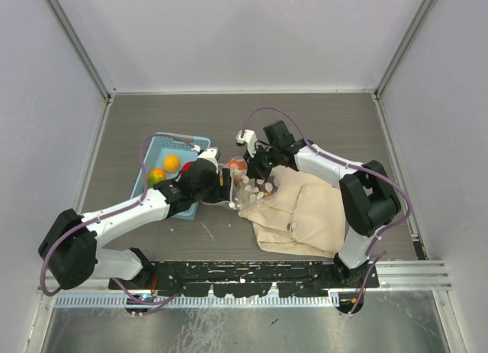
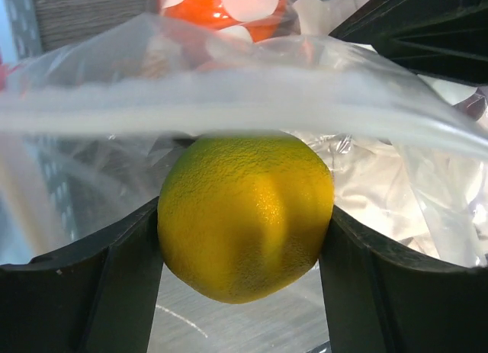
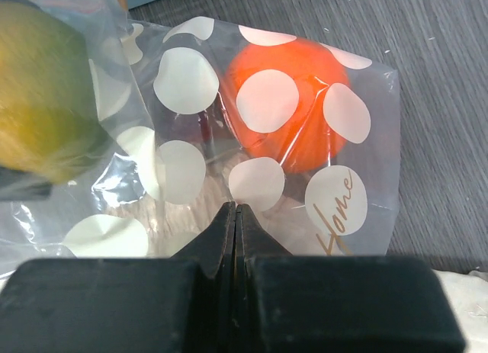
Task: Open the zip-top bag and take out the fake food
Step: Pick up the fake fruit from the zipper food storage bag.
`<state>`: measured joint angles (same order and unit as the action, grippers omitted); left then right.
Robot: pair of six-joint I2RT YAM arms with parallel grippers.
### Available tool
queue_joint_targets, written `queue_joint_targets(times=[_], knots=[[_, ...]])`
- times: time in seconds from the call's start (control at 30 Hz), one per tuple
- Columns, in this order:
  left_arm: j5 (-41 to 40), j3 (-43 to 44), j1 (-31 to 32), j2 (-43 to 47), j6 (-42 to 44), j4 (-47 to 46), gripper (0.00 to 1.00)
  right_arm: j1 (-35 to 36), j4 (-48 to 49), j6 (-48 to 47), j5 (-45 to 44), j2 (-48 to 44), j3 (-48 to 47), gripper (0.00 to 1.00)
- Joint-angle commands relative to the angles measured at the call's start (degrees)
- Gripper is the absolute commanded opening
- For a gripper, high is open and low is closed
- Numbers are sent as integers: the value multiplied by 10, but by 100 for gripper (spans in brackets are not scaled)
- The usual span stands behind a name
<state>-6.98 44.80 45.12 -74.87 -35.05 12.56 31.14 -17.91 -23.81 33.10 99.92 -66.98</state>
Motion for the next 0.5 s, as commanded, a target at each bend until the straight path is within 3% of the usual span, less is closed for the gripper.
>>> queue_joint_targets(times=[0.0, 0.47], knots=[[-43, -8, 1, 51, 5, 20, 59, -2, -1, -9, 10, -12, -22, 5], [-54, -31, -18, 158, -9, 46, 58, -9, -3, -11, 9, -15, -22, 5]])
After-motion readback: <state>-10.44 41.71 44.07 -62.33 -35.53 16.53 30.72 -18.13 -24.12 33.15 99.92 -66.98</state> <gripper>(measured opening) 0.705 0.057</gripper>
